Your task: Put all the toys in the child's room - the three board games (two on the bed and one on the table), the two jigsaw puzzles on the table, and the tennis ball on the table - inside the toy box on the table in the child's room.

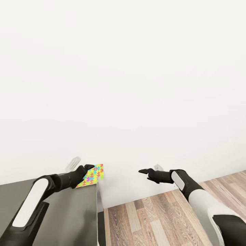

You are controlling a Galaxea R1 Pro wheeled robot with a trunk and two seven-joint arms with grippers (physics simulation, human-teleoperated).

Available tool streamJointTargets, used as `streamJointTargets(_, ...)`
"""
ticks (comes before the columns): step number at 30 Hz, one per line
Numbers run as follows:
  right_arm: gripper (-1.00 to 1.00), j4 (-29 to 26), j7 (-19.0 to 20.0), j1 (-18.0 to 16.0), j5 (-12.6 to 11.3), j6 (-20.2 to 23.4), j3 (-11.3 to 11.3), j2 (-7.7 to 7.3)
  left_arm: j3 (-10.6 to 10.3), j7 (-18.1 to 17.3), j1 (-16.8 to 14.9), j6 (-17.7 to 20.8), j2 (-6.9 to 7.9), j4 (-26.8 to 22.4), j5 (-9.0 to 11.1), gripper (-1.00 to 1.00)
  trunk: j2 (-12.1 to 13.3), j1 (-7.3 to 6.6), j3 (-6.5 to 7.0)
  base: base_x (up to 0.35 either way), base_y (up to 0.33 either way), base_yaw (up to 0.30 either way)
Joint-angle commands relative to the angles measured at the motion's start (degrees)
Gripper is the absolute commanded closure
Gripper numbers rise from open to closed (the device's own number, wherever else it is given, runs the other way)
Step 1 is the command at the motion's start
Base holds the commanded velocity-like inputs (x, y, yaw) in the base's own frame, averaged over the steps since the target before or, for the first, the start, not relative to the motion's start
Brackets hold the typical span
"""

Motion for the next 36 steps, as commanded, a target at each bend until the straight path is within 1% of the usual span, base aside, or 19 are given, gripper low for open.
streamJointTargets(1, -1.00, 0.78, 0.12, -0.04, -0.64, -0.55, 0.16, 0.83, -0.07, 0.13, -0.07, 0.24, -0.79, -0.09, 0.83, -1.00, -0.04, 0.00, -0.03, 0.000, 0.000, 0.070)
streamJointTargets(3, -1.00, 1.27, 0.30, -0.04, -0.92, -0.96, 0.10, 1.40, -0.08, -0.25, -0.12, 0.43, -1.44, -0.11, 1.05, -1.00, -0.04, 0.00, 0.05, 0.000, 0.000, 0.108)
streamJointTargets(5, -1.00, 1.57, 0.87, -0.04, -1.16, -1.13, 0.05, 1.68, -0.10, -0.50, -0.17, 0.55, -1.98, -0.12, 1.33, -1.00, -0.04, 0.00, 0.14, 0.000, 0.000, 0.146)
streamJointTargets(6, -1.00, 1.80, 3.07, -0.04, -1.45, -1.18, 0.00, 1.79, -0.10, -0.66, -0.20, 0.61, -2.71, -0.12, 2.15, -1.00, -0.04, 0.00, 0.18, 0.000, 0.000, 0.181)
streamJointTargets(8, -1.00, 1.94, 5.34, -0.04, -1.64, -1.16, -0.03, 1.83, -0.12, -0.76, -0.21, 0.65, -3.30, -0.13, 2.94, -1.00, -0.04, 0.00, 0.26, 0.000, 0.000, 0.202)
streamJointTargets(9, -1.00, 2.04, 7.51, -0.04, -1.74, -1.10, -0.05, 1.84, -0.14, -0.82, -0.23, 0.69, -3.71, -0.13, 3.55, -1.00, -0.04, 0.00, 0.31, 0.000, 0.000, 0.228)
streamJointTargets(12, -1.00, 2.13, 10.19, -0.04, -1.83, -1.03, -0.07, 1.89, -0.17, -0.84, -0.24, 0.73, -4.12, -0.13, 4.21, -1.00, -0.04, 0.00, 0.44, 0.000, 0.000, 0.241)
streamJointTargets(15, -1.00, 2.18, 11.53, -0.04, -1.87, -0.94, -0.07, 1.86, -0.18, -0.85, -0.20, 0.76, -4.32, -0.14, 4.55, -1.00, -0.04, 0.00, 0.58, 0.000, 0.000, 0.253)
streamJointTargets(21, -1.00, 2.26, 11.86, -0.08, -1.89, -0.77, -0.08, 1.67, -0.12, -0.89, -0.24, 0.78, -4.40, -0.14, 4.69, -1.00, -0.04, 0.00, 0.82, 0.000, 0.000, 0.260)
streamJointTargets(27, -1.00, 2.28, 12.02, -0.12, -1.96, 2.27, -0.08, 1.31, -0.10, -0.93, -0.30, 0.77, -4.47, -0.14, 4.77, -1.00, -0.04, 0.00, 1.02, 0.000, 0.000, 0.255)
streamJointTargets(30, -1.00, 2.29, 12.10, -0.17, -2.05, 3.44, -0.10, 0.56, -0.10, -0.94, -0.38, 0.76, -4.54, -0.14, 4.80, -1.00, -1.25, 0.66, 0.56, 0.000, 0.000, 0.243)
streamJointTargets(32, -1.00, 2.29, 12.10, -0.19, -2.15, 3.55, -0.12, 0.41, -0.12, -0.94, -0.40, 0.76, -4.56, -0.14, 4.81, -1.00, -2.05, 1.10, 0.26, 0.000, 0.000, 0.238)
streamJointTargets(36, -1.00, 2.29, 11.99, -0.29, -2.62, 3.68, -0.16, -0.71, -0.16, -0.89, -0.47, 0.76, -4.72, -0.14, 4.79, -1.00, -3.65, 1.98, -0.40, 0.000, 0.000, 0.165)
